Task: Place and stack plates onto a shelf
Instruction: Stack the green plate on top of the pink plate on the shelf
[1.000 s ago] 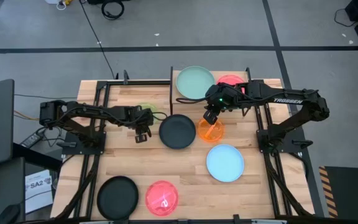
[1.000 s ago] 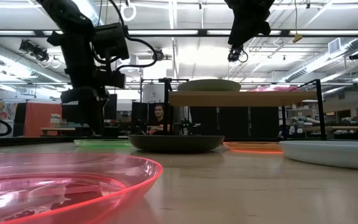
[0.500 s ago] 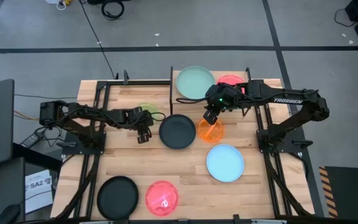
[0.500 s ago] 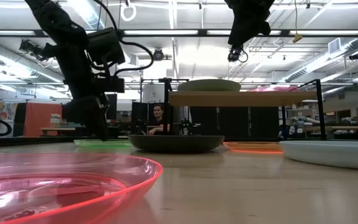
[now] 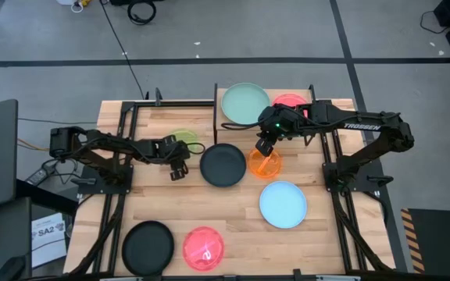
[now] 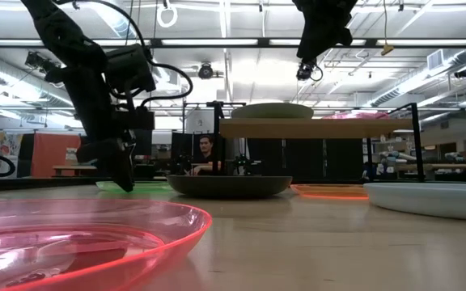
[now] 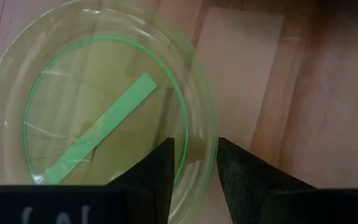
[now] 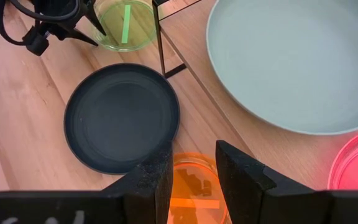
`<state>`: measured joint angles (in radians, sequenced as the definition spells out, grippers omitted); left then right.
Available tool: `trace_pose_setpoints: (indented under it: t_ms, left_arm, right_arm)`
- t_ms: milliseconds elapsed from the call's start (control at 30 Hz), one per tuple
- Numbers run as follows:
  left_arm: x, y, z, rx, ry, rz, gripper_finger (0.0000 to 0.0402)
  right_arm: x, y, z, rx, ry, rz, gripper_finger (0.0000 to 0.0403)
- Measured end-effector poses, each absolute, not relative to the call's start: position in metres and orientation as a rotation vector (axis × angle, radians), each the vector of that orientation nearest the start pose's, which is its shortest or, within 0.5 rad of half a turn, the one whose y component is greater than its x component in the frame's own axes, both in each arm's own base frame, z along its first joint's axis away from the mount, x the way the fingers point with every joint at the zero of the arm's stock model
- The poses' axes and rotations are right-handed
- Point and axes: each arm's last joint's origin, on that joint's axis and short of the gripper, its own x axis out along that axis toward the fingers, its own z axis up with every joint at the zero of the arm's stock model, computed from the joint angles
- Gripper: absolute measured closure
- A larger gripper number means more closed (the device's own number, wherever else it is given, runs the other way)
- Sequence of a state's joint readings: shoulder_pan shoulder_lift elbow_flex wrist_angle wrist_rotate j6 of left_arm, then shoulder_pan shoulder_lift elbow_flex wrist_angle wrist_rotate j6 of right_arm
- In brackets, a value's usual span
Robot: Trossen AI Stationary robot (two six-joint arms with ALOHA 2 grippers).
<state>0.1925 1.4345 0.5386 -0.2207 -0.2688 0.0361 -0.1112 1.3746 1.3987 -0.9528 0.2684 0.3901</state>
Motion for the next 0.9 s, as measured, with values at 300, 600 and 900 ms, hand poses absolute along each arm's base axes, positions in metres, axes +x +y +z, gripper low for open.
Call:
trace_pose_setpoints:
  t_ms: [300,600,900]
  left_arm:
    - [0.2186,0.0505,0.1222,0.071,1.11,0.396,0.0276]
    - [0.2191,0.0507,0.1222,0.049,1.098,0.412,0.0277]
    - [0.2193,0.0504,0.122,0.049,1.099,0.404,0.0324]
  right_arm:
    - [0.2668,-0.0375,0.3517,0.284,0.848,-0.527,0.0275]
    - [0.2667,-0.0375,0.3518,0.284,0.848,-0.528,0.0275]
    - [0.2667,-0.0375,0.3518,0.283,0.848,-0.528,0.0275]
